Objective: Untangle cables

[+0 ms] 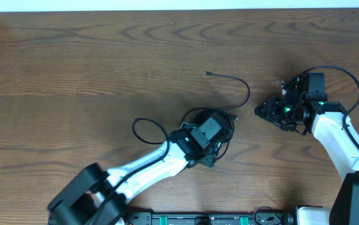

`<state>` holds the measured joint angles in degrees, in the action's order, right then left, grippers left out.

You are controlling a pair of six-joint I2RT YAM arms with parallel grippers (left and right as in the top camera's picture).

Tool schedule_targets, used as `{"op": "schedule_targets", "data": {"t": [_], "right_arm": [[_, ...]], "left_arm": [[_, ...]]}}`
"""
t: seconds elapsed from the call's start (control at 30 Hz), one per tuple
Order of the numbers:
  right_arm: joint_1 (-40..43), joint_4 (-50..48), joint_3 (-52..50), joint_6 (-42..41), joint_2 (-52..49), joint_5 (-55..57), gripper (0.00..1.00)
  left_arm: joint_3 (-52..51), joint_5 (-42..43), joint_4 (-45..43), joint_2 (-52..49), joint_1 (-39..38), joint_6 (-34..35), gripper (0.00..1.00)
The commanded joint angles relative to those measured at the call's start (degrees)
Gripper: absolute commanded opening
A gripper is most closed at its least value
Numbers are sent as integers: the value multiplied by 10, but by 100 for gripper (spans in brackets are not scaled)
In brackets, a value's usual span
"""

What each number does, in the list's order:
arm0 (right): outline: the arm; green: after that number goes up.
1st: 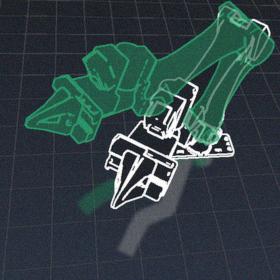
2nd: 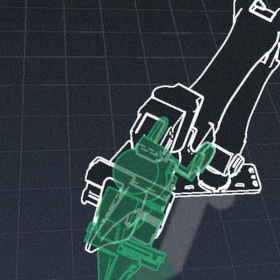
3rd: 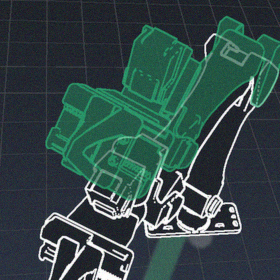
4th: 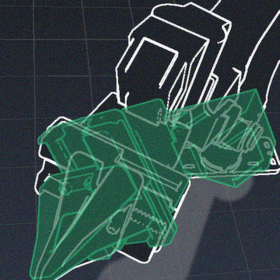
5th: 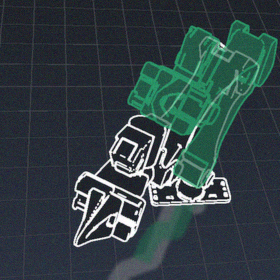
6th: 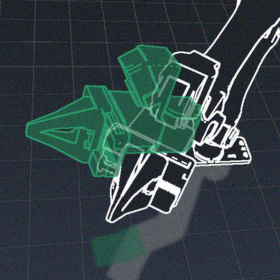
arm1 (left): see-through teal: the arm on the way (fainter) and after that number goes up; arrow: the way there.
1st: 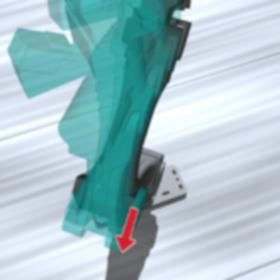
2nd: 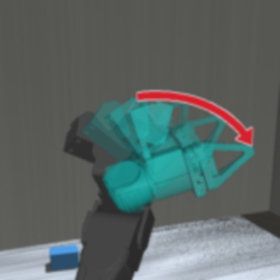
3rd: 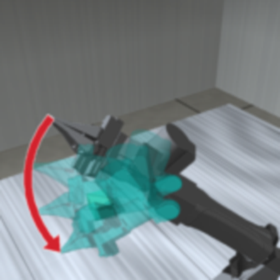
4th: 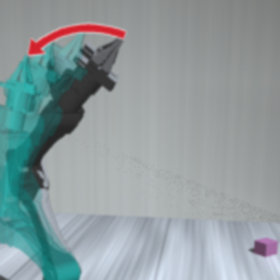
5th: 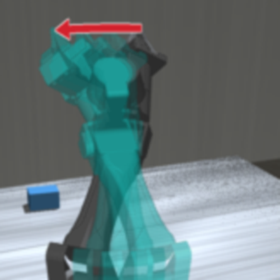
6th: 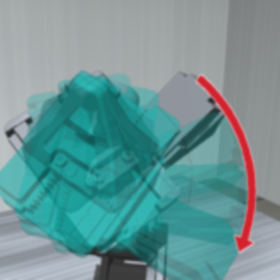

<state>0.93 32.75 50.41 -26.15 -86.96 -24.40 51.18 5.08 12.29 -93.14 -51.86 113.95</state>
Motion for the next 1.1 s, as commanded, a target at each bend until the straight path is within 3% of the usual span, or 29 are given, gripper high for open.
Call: {"op": "schedule_targets", "data": {"t": [0.0, 0.27, 0.3, 0.4, 0.63, 0.7, 0.83, 0.87, 1.07], "right_arm": [[2, 3, -2, 16, 4, 5, 50], [2, 5, -2, 31, 4, 7, 51], [2, 5, -2, 31, 4, 9, 51], [2, 5, -2, 31, 4, 9, 52], [2, 5, -2, 31, 4, 9, 52], [2, 5, -2, 31, 4, 9, 52], [2, 5, -2, 31, 4, 9, 52], [2, 5, -2, 31, 4, 9, 52], [2, 5, -2, 31, 4, 9, 51]], "left_arm": [[-1, -40, -36, -35, 0, 44, 82], [-1, -47, -47, -73, 5, 45, 80], [-1, -47, -47, -73, 5, 45, 77], [-1, -52, -39, -73, 8, 44, 49], [-1, -73, -12, -82, 8, 44, 47], [-1, -78, -12, -90, 8, 38, 38], [-1, -93, -12, -106, 9, -25, 19], [-1, -92, -12, -106, 11, -46, 10], [0, -85, -12, -90, 40, -219, 8]]}}
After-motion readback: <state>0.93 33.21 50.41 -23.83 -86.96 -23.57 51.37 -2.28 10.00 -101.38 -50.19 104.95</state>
